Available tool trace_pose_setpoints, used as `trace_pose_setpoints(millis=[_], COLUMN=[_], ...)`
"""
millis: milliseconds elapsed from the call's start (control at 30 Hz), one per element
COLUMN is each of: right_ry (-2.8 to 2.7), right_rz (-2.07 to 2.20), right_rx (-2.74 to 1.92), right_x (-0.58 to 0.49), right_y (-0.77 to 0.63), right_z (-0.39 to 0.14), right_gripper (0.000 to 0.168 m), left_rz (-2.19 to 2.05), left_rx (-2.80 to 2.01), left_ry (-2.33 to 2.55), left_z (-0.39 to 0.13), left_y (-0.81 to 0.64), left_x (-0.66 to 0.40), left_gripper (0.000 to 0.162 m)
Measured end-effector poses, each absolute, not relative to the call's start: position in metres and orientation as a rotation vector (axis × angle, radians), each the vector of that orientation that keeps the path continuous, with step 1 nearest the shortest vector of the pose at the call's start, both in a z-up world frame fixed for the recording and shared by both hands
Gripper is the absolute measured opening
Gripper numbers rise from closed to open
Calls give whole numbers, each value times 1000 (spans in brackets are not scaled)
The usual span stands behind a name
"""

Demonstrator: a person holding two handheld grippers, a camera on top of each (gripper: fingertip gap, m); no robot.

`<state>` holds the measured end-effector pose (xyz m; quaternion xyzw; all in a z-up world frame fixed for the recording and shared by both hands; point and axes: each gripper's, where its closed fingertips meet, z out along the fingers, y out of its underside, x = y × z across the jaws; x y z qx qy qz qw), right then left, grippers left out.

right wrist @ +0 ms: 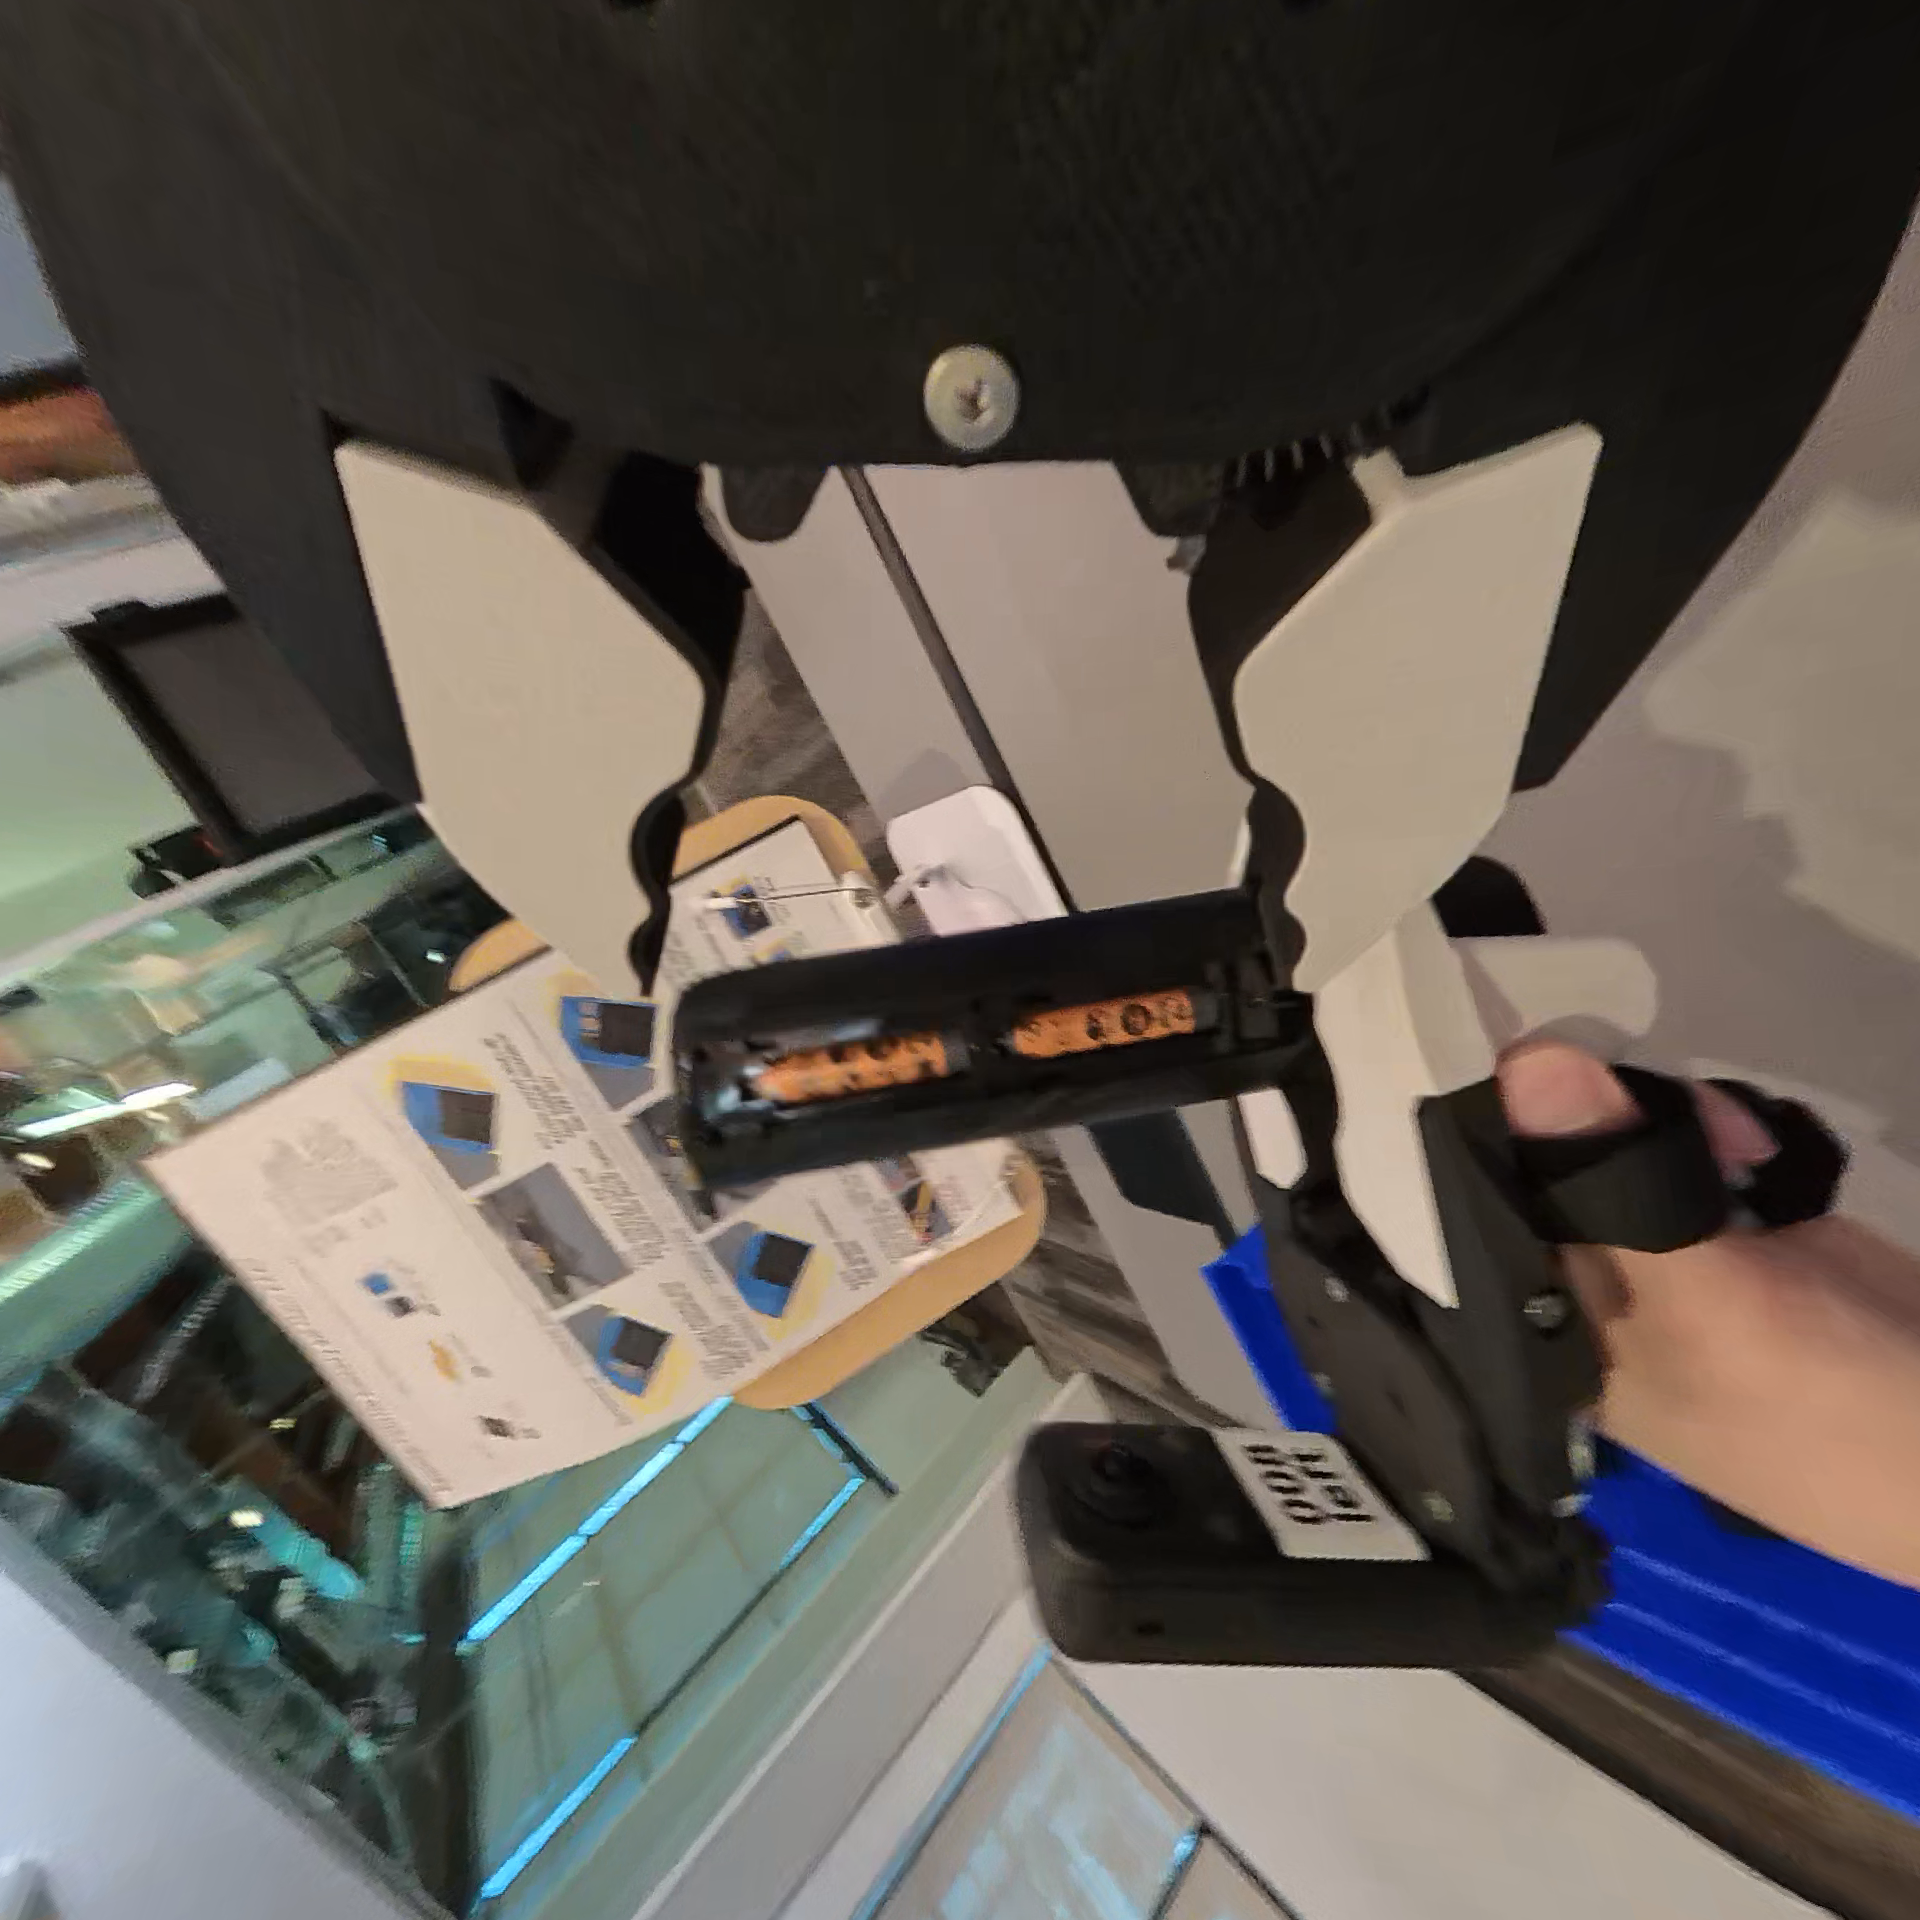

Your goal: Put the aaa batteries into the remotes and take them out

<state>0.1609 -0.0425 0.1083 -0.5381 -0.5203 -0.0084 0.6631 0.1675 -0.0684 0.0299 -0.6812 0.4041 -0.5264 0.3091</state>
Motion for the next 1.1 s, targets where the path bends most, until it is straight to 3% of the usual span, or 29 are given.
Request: trace_pose_setpoints(millis=[1100], right_ry=[-1221], right_rz=[-244], right_rx=[-1281], right_x=[163], right_y=[-23], right_z=[85], right_gripper=[114], left_rz=[-1041], left_rx=[-1887], left_ry=[1200], left_z=[-4], left_y=[-60], left_x=[171], left_gripper=[25])
